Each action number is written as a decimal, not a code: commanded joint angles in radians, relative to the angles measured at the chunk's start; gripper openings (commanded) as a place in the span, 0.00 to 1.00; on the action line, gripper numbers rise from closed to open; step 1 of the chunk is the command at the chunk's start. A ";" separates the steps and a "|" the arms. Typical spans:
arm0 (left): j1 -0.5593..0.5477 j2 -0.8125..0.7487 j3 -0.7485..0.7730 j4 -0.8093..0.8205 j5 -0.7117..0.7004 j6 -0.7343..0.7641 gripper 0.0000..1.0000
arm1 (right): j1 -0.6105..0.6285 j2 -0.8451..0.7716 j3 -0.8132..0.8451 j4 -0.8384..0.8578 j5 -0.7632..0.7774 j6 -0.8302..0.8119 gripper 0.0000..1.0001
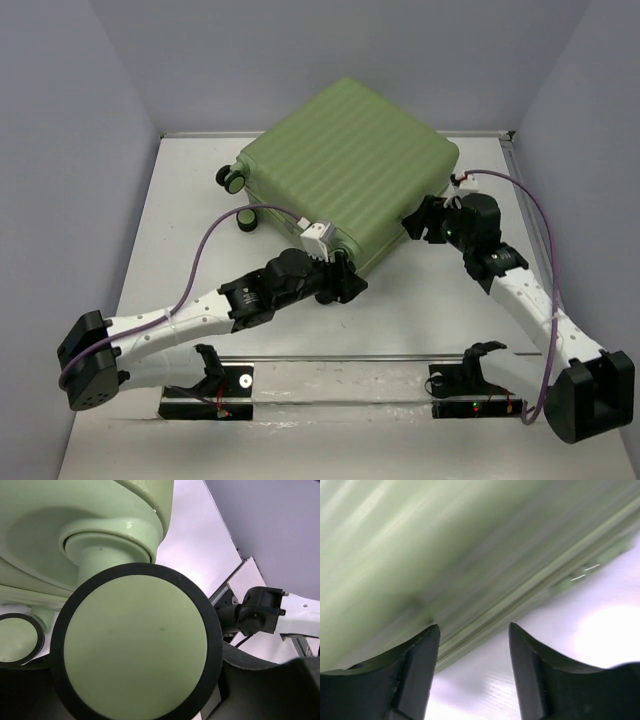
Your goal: Pack the luggage
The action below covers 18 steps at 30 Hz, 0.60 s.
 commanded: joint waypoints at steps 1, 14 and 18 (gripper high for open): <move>-0.028 0.026 0.141 0.153 0.103 0.053 0.06 | 0.109 -0.111 -0.131 0.073 -0.209 0.108 0.56; -0.024 0.098 0.238 0.138 0.106 0.055 0.06 | 0.393 -0.277 -0.460 0.405 -0.118 0.188 0.55; -0.020 0.103 0.239 0.144 0.114 0.047 0.06 | 0.437 -0.200 -0.472 0.514 -0.079 0.165 0.62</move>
